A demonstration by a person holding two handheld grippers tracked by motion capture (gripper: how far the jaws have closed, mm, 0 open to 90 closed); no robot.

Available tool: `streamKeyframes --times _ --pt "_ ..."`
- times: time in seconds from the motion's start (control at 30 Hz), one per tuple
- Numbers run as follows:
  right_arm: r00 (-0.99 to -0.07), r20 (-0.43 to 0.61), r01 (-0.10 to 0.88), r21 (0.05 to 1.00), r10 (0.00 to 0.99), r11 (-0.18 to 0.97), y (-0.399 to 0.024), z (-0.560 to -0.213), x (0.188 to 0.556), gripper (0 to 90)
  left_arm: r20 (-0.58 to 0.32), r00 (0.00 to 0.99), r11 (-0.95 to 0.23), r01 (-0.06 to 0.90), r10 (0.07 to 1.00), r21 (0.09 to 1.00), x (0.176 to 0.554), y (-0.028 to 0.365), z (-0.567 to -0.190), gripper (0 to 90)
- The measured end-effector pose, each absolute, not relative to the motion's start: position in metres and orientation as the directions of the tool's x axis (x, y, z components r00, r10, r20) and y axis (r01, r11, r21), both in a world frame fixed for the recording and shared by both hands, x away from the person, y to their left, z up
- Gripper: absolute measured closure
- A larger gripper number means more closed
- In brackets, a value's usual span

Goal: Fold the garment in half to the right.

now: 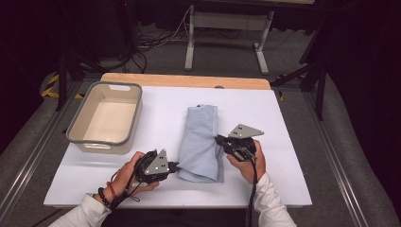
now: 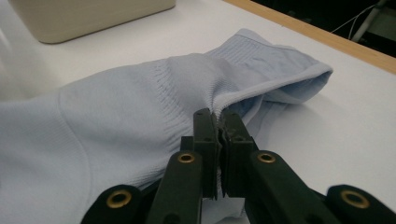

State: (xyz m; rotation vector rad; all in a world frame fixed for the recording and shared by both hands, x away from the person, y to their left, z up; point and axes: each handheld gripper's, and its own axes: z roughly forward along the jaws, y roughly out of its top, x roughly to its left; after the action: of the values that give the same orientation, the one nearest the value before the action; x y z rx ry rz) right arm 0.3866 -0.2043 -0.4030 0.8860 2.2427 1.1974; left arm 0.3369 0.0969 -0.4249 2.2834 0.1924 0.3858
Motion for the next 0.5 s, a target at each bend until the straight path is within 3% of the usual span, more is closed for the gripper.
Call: streamKeyframes --times 0.27,0.5 --pt "-0.682 -0.162 0.371 0.763 0.713 0.529 -0.207 -0.413 0.394 85.8 0.165 0.962 -0.677 0.027 0.217 0.735 0.340 0.083 -0.439 86.1" --pt "-0.673 -0.169 0.384 0.753 0.720 0.535 -0.207 -0.428 0.396 80.4 0.173 0.966 -0.704 0.012 0.191 0.710 0.339 0.078 -0.447 84.3"
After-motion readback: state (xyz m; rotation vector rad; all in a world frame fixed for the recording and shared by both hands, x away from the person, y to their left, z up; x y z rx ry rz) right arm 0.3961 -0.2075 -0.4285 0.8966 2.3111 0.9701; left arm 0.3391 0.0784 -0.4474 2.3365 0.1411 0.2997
